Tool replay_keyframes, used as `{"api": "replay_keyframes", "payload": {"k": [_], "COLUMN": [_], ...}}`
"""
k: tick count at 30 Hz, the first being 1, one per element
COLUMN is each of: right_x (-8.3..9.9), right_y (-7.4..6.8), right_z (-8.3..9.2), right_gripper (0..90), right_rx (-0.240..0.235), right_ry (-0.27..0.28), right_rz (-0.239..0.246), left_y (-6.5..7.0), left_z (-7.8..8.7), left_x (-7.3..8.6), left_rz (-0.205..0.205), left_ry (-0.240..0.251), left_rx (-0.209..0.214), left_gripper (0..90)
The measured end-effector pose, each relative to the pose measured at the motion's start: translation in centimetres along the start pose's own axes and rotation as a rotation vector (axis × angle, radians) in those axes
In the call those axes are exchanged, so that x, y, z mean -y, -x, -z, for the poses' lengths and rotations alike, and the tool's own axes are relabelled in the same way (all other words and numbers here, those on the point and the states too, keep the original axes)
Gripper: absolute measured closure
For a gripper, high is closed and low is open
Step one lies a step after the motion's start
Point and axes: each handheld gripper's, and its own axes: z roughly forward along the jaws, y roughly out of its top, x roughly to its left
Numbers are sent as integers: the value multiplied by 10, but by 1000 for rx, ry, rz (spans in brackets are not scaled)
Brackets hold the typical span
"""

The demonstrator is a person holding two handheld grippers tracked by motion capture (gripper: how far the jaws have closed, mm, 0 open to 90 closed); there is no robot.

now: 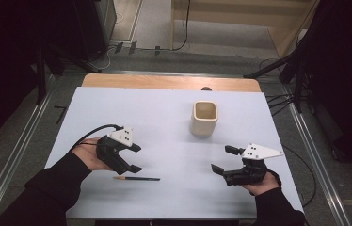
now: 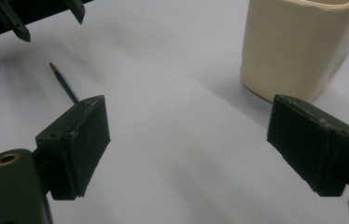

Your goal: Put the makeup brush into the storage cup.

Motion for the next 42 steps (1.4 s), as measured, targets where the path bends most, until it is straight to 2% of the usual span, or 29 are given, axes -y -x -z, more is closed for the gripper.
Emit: {"api": "replay_keyframes", "payload": {"k": [2,6,8,12,15,16,17,23,26,30,34,38,42], "right_x": [0,0,1,1,2,2,2,2,3,3,3,4,4], "right_y": [0,0,0,0,0,0,0,0,1,1,1,1,1], "right_z": [0,0,-1,-2,-3,-3,-3,-4,-5,-5,-6,-6,-7], "right_gripper": [141,141,141,141,141,141,141,141,141,141,142,141,141], "right_rx": [0,0,1,2,7,7,8,11,14,18,24,26,29], "right_ry": [-1,-5,-12,-20,-35,-35,-41,-51,-59,-63,-78,-83,-84], "right_rz": [0,-5,-7,-7,-7,-7,-2,-6,-9,-7,-3,-4,-6], "left_y": [2,5,6,8,10,10,12,13,14,16,18,20,20], "left_z": [-1,-2,-2,-3,-6,-6,-9,-12,-13,-15,-20,-22,-23], "left_x": [-3,-6,-9,-10,-12,-12,-13,-15,-17,-18,-20,-21,-20], "left_rz": [-14,-24,-45,-53,-60,-60,-67,-79,-99,-114,-148,-167,-166], "left_ry": [-55,-94,-136,-170,-226,-226,-264,-293,-341,-366,-429,-449,-440], "left_rx": [-6,-10,-19,-27,-28,-28,-31,-29,-42,-49,-57,-55,-55], "left_gripper": [264,264,263,264,265,265,265,264,264,263,261,263,265]}}
